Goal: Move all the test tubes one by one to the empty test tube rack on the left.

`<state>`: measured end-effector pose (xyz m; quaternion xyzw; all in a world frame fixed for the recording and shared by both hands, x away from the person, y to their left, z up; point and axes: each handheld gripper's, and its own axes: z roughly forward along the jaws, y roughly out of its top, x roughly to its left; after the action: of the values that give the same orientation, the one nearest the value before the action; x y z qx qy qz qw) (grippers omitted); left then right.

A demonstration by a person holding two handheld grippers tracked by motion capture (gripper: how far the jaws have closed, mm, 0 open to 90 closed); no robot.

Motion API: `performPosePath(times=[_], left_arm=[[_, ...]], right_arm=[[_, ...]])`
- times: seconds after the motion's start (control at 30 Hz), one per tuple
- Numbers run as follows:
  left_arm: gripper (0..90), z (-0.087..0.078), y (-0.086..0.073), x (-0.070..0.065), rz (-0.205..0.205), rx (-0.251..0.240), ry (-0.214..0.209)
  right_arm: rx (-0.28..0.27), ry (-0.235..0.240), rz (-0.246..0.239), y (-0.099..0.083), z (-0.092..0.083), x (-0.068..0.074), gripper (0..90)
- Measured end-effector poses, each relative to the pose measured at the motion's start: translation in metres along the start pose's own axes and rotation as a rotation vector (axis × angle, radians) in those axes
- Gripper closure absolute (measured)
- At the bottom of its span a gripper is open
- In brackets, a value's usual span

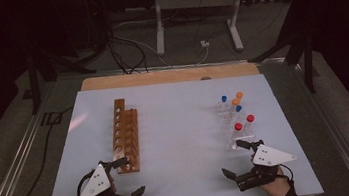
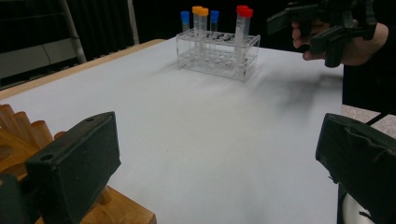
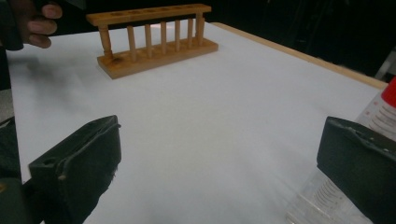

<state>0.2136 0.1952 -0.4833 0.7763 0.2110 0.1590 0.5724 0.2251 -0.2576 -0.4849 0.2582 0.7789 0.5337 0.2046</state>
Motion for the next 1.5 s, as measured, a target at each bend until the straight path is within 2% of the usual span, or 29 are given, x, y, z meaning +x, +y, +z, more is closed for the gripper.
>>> performPosePath(times=[0.37, 0.5, 0.57, 0.77, 0.93, 1.0, 1.23, 1.3, 1.37, 1.43, 1.47, 1.5], left_arm=[[0.6, -0.002, 0.001, 0.002, -0.013, -0.021, 0.001], [0.6, -0.002, 0.001, 0.001, -0.014, -0.031, 0.003], [0.6, -0.002, 0.001, 0.001, -0.013, -0.026, 0.002], [0.6, -0.003, 0.001, 0.003, -0.02, -0.036, 0.008], [0.6, -0.003, 0.001, 0.003, -0.017, -0.036, 0.008], [0.6, -0.003, 0.001, 0.003, -0.018, -0.037, 0.007], [0.6, -0.004, 0.001, 0.003, -0.018, -0.039, 0.009], [0.6, -0.004, 0.001, 0.003, -0.021, -0.041, 0.009], [0.6, -0.004, 0.001, 0.003, -0.02, -0.04, 0.01], [0.6, -0.004, 0.001, 0.003, -0.022, -0.042, 0.01], [0.6, -0.004, 0.001, 0.003, -0.02, -0.042, 0.011], [0.6, -0.004, 0.001, 0.003, -0.02, -0.042, 0.01]], right_arm=[[0.031, 0.015, 0.006, 0.0, 0.002, 0.004, 0.0], [0.071, 0.038, 0.002, 0.002, 0.004, 0.007, 0.0], [0.07, 0.06, 0.009, 0.006, 0.003, 0.008, 0.0], [0.058, 0.067, -0.021, 0.018, 0.004, 0.012, 0.0], [0.033, 0.07, -0.024, 0.024, 0.003, 0.013, 0.0], [0.007, 0.05, -0.02, 0.029, 0.002, 0.012, 0.0], [-0.03, -0.002, -0.023, 0.036, -0.001, 0.004, 0.0], [-0.035, -0.003, -0.024, 0.036, -0.002, 0.003, 0.0], [-0.048, -0.045, -0.029, 0.038, -0.003, 0.0, 0.0], [-0.052, -0.055, -0.024, 0.038, -0.004, -0.002, 0.0], [-0.057, -0.092, -0.021, 0.038, -0.004, -0.005, 0.0], [-0.053, -0.105, -0.017, 0.038, -0.004, -0.006, 0.0]])
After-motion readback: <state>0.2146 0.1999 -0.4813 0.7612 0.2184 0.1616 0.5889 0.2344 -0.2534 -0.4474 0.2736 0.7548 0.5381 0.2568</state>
